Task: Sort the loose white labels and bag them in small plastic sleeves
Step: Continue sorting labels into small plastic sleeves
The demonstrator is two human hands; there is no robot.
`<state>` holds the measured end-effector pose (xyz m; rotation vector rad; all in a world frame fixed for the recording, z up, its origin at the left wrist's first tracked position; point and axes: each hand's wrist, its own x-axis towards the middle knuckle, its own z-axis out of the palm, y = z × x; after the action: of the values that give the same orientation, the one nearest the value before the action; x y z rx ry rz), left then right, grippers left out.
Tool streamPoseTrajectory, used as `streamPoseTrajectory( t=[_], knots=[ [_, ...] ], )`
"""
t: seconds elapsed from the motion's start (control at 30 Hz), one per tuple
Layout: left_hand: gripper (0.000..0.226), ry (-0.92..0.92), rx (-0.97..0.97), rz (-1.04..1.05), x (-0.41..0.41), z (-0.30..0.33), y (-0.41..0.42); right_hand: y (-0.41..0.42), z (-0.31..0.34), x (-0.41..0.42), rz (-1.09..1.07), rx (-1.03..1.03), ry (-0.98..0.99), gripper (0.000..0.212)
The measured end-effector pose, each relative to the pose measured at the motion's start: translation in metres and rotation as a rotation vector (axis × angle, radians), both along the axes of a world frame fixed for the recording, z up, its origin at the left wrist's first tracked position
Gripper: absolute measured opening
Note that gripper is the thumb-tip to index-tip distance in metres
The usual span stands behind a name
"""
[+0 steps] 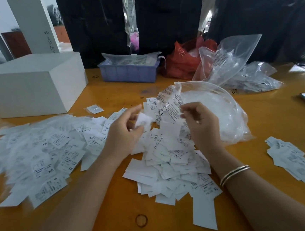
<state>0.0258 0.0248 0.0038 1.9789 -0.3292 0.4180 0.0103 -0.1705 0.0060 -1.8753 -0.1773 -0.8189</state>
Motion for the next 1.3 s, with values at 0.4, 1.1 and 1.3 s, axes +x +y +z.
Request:
streamPoseTrajectory(
  t=[0.4, 1.1, 1.3],
  knots=[
    [0.064, 0.122, 0.756, 0.480, 0.007, -0.014, 0.008, -0.030, -0.014, 0.022, -0.451, -0.748, 0.586, 0.030],
    [0.027, -0.073, 0.592, -0.133, -0.010, -0.018, -0.015, -0.039, -0.017, 0.026, -0.509, -0.418, 0.424, 0.022],
    [0.030, -0.088, 0.540, -0.117, -0.009, -0.017, -0.016, -0.036, -0.008, 0.017, -0.428, -0.337, 0.166, 0.019]
  ],
)
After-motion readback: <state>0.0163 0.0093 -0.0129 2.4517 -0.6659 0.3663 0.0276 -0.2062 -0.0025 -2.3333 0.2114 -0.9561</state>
